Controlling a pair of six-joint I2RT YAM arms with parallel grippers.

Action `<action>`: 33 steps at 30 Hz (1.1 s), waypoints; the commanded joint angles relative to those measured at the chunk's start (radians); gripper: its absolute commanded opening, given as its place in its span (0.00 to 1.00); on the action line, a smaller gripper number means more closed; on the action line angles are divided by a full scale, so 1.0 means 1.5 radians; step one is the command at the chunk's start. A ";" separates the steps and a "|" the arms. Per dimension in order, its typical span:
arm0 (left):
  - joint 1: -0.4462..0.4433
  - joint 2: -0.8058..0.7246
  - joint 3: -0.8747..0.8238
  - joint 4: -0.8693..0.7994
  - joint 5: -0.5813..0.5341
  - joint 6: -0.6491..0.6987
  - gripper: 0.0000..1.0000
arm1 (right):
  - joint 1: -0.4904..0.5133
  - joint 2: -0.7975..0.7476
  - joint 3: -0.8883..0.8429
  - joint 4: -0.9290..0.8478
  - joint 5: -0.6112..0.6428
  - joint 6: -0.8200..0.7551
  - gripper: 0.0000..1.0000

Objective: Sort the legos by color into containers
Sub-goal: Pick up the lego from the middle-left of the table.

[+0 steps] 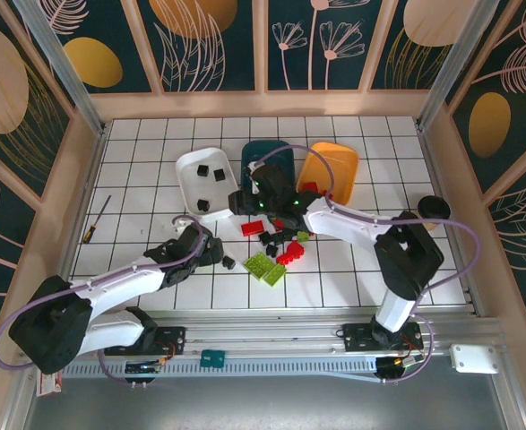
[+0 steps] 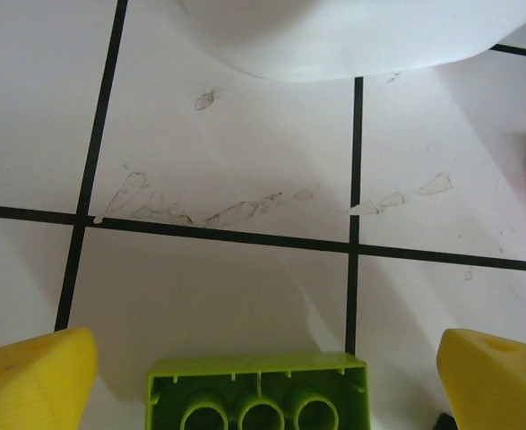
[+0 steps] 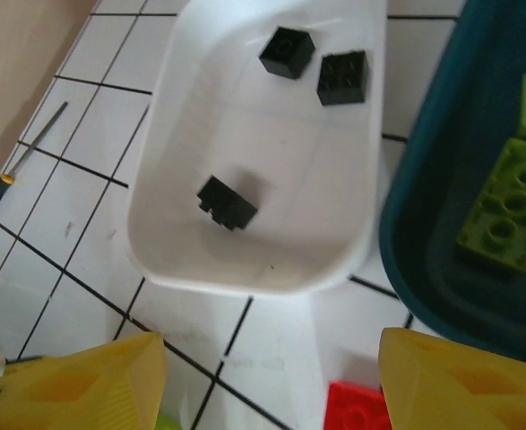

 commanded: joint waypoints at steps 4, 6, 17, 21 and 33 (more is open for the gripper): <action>0.008 0.031 -0.011 0.021 0.041 0.014 0.86 | 0.004 -0.091 -0.065 0.021 0.044 0.025 0.64; 0.008 0.035 -0.015 0.028 0.049 0.013 0.83 | 0.004 -0.107 -0.079 0.021 0.056 0.028 0.64; 0.008 0.062 -0.007 0.028 0.054 0.012 0.62 | 0.003 -0.161 -0.143 0.026 0.088 0.049 0.64; 0.007 0.044 0.002 0.021 0.066 0.014 0.53 | 0.003 -0.186 -0.166 0.026 0.097 0.060 0.64; 0.007 0.152 0.328 0.013 0.132 0.086 0.49 | -0.001 -0.300 -0.282 0.016 0.158 0.105 0.64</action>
